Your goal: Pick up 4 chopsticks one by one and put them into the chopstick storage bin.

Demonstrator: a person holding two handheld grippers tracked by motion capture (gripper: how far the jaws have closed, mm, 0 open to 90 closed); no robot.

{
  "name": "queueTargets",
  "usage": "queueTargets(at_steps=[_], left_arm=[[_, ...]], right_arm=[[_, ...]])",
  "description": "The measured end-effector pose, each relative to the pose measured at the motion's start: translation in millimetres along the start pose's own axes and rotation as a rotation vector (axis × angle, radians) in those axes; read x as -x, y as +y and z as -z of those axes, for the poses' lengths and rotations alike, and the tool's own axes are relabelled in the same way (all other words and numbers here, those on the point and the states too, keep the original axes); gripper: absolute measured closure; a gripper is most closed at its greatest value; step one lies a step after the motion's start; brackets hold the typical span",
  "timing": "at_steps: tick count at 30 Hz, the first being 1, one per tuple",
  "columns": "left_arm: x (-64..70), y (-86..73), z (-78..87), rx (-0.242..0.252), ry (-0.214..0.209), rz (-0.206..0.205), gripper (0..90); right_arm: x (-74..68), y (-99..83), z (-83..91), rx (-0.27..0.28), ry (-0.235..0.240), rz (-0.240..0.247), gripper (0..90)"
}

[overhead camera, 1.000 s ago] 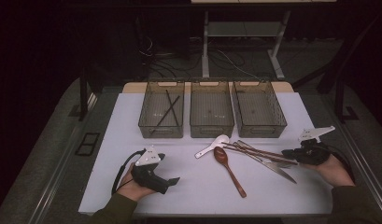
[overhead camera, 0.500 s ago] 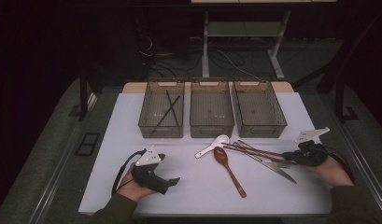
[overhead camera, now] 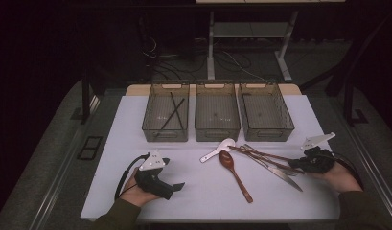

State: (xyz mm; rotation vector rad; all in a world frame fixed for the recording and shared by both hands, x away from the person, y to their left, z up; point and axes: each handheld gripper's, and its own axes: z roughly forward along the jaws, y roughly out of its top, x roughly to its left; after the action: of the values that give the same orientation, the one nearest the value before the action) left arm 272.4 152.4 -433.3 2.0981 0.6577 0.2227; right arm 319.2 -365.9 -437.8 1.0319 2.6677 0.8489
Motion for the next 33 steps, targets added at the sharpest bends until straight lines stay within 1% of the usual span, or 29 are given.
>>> queueTargets(at_steps=[1,4,7,9,13,15,17,18,19,22,26,29,33], left_arm=[[0.1,0.1,0.0,0.000,-0.001,-0.001,0.0],[0.1,0.2,0.1,-0.002,-0.002,-0.003,0.0],[0.8,0.0,-0.4,-0.001,-0.002,0.001,0.0],[0.9,0.1,-0.4,-0.001,-0.004,0.000,0.0],[0.2,0.1,0.2,0.002,-0.004,-0.003,0.0],[-0.2,0.0,0.7,0.003,-0.004,0.000,0.0],[-0.3,-0.2,0.8,0.009,-0.010,0.002,0.0],[-0.4,-0.3,0.8,0.010,-0.011,0.002,0.0],[-0.6,-0.4,0.7,0.009,-0.013,0.001,0.0],[-1.6,-0.9,1.5,0.014,-0.018,-0.005,0.0],[-4.5,-2.5,3.7,0.024,-0.022,0.008,0.0],[-5.6,-3.7,5.1,0.025,-0.018,0.012,0.0],[-5.1,-3.7,4.4,0.026,-0.024,0.009,0.0]], right_arm=[[-0.8,0.0,-0.2,-0.001,-0.002,0.009,89.9],[-5.3,0.8,-0.2,-0.009,0.007,0.007,89.9],[-9.2,1.5,-0.2,-0.017,0.013,0.024,89.9],[-11.7,2.0,0.0,-0.023,0.019,0.024,89.9],[-12.1,1.8,0.2,-0.023,0.023,0.025,89.8],[-10.8,1.7,2.0,-0.009,0.019,0.015,89.8],[-9.0,2.3,5.9,0.022,0.020,0.001,89.7],[-8.9,3.4,8.5,0.045,0.032,-0.002,89.1],[-9.1,4.4,9.7,0.057,0.038,-0.002,87.5],[-13.4,10.0,11.5,0.085,0.050,0.012,84.0],[-21.2,20.3,9.0,0.115,0.066,0.038,80.3],[-24.5,24.8,4.6,0.114,0.069,0.058,79.8],[-25.3,25.7,-3.5,0.081,0.076,0.074,78.7]])
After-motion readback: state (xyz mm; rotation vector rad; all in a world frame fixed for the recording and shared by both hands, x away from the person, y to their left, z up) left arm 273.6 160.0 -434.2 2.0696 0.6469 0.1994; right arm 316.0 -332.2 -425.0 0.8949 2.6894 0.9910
